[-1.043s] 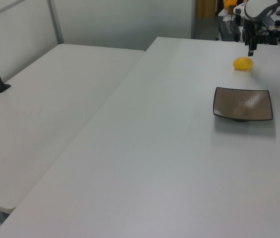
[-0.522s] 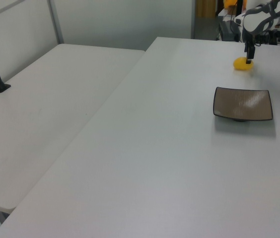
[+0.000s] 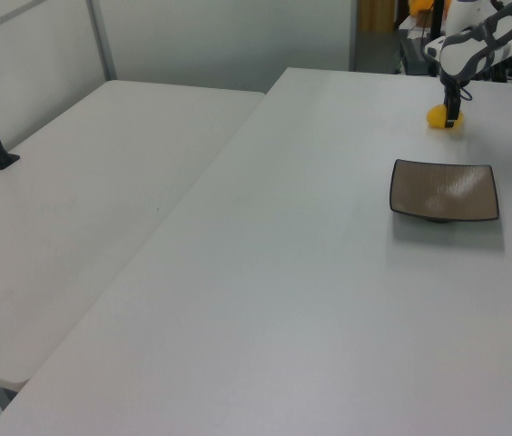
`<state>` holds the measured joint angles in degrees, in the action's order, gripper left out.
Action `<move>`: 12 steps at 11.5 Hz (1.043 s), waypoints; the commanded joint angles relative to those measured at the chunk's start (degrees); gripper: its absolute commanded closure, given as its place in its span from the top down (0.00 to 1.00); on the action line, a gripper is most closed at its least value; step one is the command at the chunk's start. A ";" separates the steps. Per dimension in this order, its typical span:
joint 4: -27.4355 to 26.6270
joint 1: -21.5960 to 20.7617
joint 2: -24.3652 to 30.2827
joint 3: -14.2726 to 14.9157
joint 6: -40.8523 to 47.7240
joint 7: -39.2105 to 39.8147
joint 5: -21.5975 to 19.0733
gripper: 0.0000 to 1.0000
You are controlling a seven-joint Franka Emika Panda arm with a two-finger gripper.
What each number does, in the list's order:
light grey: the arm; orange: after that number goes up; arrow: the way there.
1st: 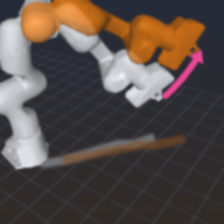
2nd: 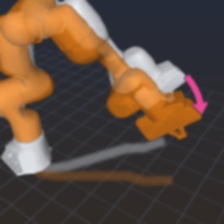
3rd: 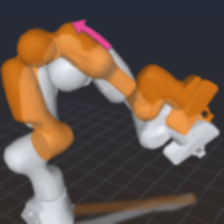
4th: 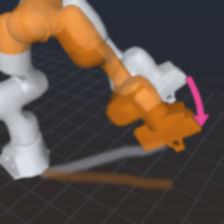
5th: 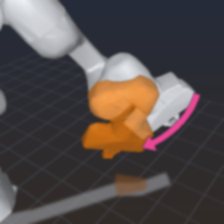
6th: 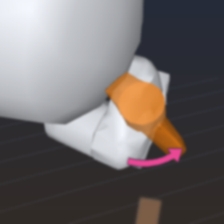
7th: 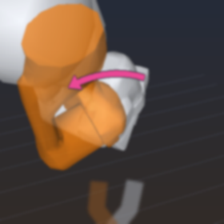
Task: Put potatoes on a ceramic plate
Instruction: 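Close the gripper around the yellow potato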
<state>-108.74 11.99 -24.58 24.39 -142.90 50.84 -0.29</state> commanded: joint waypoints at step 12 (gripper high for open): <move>1.51 -4.77 14.54 -2.16 21.83 -2.85 -0.59 0.00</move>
<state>-106.50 9.65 -16.94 22.20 -128.82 48.96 -0.51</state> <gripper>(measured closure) 0.348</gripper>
